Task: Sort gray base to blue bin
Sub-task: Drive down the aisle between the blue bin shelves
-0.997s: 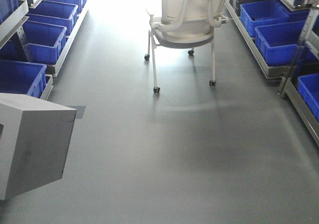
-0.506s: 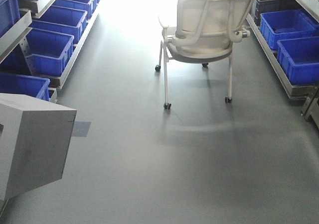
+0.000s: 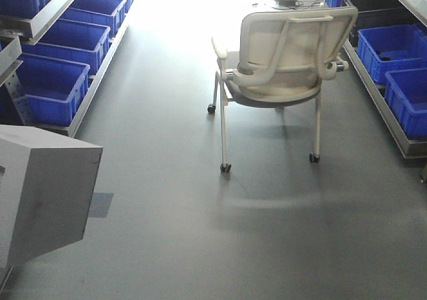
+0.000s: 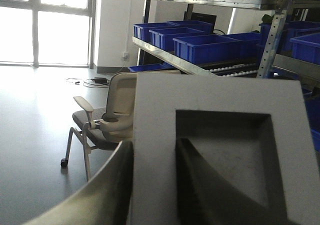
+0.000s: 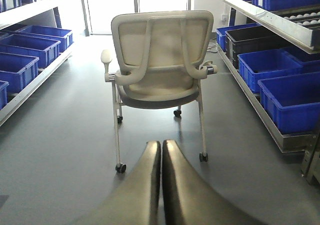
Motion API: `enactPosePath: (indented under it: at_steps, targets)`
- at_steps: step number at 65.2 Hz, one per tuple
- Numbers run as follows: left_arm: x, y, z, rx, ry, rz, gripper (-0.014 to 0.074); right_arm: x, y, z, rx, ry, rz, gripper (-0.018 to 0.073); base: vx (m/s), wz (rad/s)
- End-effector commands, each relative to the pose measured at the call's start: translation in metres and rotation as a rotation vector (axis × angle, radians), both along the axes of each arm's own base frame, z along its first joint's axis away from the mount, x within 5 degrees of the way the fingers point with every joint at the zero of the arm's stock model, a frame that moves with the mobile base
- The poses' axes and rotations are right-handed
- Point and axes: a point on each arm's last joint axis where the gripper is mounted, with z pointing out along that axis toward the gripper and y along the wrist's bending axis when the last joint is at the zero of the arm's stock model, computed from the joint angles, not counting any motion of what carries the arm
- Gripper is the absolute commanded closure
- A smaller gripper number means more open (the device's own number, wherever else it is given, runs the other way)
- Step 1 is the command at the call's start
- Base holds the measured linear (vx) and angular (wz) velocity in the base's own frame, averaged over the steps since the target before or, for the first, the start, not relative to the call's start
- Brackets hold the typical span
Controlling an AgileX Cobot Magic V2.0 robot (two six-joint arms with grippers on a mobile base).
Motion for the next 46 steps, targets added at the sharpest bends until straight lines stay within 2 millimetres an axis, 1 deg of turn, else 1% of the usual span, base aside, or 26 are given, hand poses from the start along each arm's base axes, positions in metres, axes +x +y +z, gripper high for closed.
enactPosePath:
  at_steps: [1,12,23,46]
  targets:
    - [-0.0016,0.0010,0.0196,-0.069,-0.113,0.001,0.0559,0.0008,-0.0002,0.0064,-0.018,-0.072,0.000,0.0564,0.37,0.02]
    - [-0.0016,0.0010,0.0196,-0.069,-0.113,0.001,0.0559,0.0008,-0.0002,0.0064,-0.018,-0.072,0.000,0.0564,0.36,0.07]
    - [-0.0016,0.0010,0.0196,-0.069,-0.113,0.001,0.0559,0.0008,-0.0002,0.0064,-0.018,-0.072,0.000,0.0564,0.33,0.24]
    - [-0.0016,0.0010,0.0196,-0.069,-0.113,0.001,0.0559,0.0008,-0.0002,0.0064,-0.018,-0.072,0.000,0.0564,0.30,0.50]
